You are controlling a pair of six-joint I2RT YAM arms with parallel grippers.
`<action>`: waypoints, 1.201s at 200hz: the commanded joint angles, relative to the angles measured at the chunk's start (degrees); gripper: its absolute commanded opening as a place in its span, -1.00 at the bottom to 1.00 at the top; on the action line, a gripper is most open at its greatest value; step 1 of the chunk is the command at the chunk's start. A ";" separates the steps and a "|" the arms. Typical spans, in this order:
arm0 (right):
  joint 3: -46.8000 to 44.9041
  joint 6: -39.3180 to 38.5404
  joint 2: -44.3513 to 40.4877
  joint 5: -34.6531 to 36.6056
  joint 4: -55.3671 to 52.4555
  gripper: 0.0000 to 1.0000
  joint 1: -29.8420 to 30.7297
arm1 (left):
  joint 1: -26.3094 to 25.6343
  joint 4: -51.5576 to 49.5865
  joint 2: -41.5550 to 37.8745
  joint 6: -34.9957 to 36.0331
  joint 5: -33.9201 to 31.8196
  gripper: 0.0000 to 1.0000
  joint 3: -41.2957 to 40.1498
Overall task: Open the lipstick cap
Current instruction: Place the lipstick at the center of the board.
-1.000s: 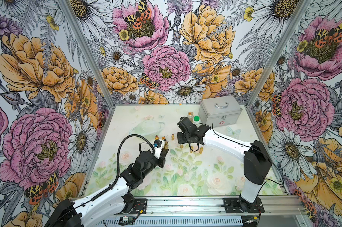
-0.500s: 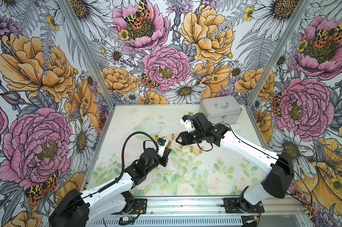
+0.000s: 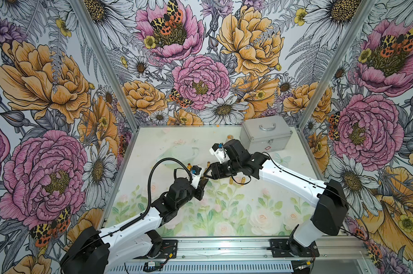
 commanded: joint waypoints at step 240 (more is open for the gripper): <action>2.18 1.26 4.14 3.97 4.52 -0.59 0.30 | -0.37 2.32 -0.67 0.26 -0.04 -0.65 1.28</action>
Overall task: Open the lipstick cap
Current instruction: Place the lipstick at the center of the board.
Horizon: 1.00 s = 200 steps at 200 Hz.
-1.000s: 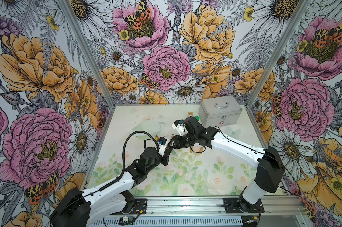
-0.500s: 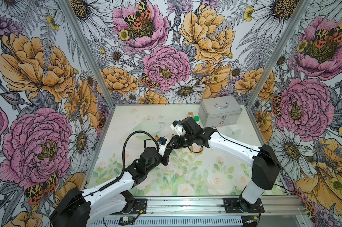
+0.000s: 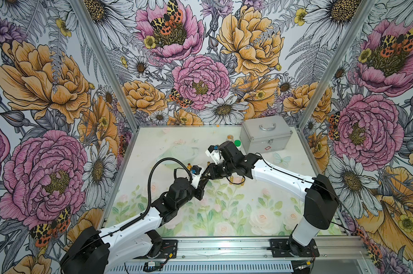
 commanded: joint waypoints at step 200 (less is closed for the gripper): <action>2.30 -6.18 13.71 37.56 4.34 -0.60 4.72 | 7.65 -12.72 -15.09 -12.22 -7.68 0.97 -3.65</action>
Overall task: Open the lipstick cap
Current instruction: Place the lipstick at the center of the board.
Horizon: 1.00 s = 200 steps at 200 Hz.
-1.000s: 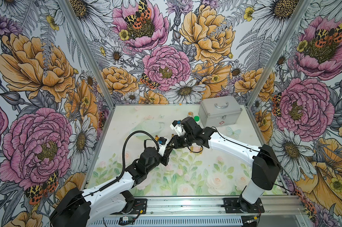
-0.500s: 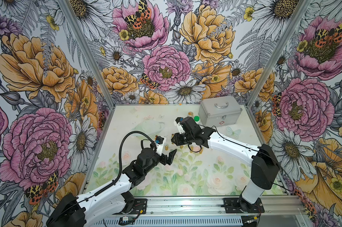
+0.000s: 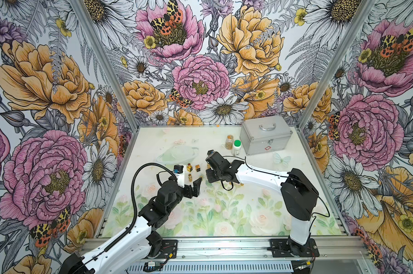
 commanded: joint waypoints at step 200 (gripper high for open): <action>1.89 -2.47 10.18 9.27 9.12 -0.58 1.12 | 1.73 -0.53 -0.77 -2.31 0.06 0.97 -0.70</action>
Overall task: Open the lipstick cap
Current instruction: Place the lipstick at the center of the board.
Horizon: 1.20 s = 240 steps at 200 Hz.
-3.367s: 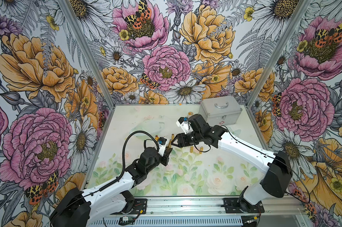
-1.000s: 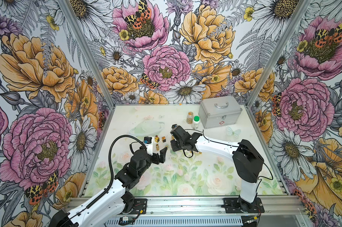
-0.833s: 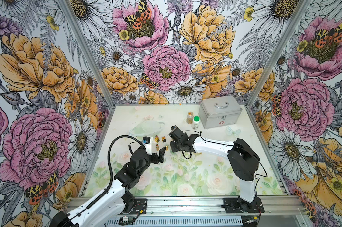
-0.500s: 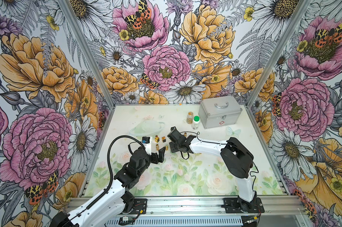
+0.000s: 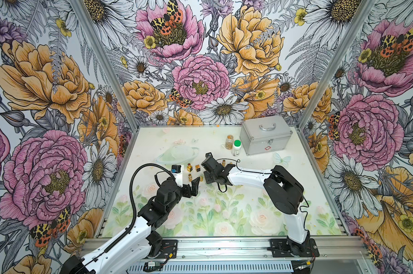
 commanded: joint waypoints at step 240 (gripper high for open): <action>3.26 -2.80 -8.01 0.50 -2.02 -0.19 0.50 | 0.73 -0.64 -1.06 0.51 1.75 0.97 0.35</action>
